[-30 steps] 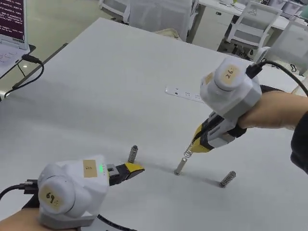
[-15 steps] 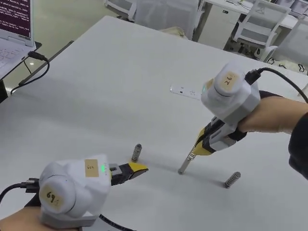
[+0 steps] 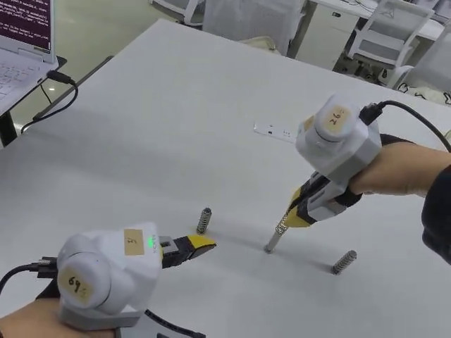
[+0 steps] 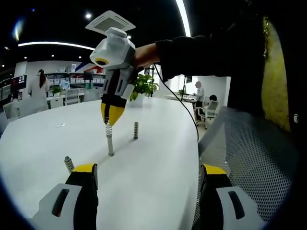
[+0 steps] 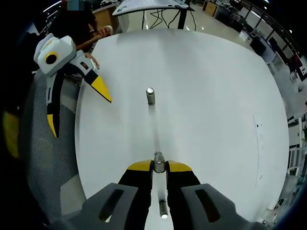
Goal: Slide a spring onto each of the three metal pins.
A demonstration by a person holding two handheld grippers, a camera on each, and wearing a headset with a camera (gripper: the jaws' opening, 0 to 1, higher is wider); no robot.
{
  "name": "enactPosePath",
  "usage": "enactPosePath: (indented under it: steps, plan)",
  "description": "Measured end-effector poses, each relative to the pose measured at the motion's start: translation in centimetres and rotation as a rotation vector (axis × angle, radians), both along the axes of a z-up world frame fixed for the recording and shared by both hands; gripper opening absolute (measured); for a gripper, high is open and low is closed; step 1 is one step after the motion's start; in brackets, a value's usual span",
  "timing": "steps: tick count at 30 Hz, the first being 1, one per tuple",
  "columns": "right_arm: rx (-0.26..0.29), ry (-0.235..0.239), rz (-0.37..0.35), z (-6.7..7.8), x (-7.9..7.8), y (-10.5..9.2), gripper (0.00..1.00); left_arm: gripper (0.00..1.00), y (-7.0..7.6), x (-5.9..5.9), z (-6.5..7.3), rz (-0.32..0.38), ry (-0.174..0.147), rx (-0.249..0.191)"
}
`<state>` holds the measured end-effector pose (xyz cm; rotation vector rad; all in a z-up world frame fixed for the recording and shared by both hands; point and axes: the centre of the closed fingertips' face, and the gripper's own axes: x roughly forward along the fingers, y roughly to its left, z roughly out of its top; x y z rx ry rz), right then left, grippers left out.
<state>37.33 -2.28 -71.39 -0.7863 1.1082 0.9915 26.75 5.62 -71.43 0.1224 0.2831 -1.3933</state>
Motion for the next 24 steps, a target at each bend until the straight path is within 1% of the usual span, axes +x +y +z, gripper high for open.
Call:
enactPosePath:
  steps: [11, 24]
  plan:
    - [-0.003, 0.01, -0.003, -1.0, 0.1, 0.0, 0.08, 0.85, 0.9, 0.5, -0.4, 0.036, 0.009, -0.002]
    - [0.003, 0.012, -0.012, -2.2, 0.2, -0.1, 0.08, 0.85, 2.0, 1.5, -0.5, 0.088, -0.002, 0.003]
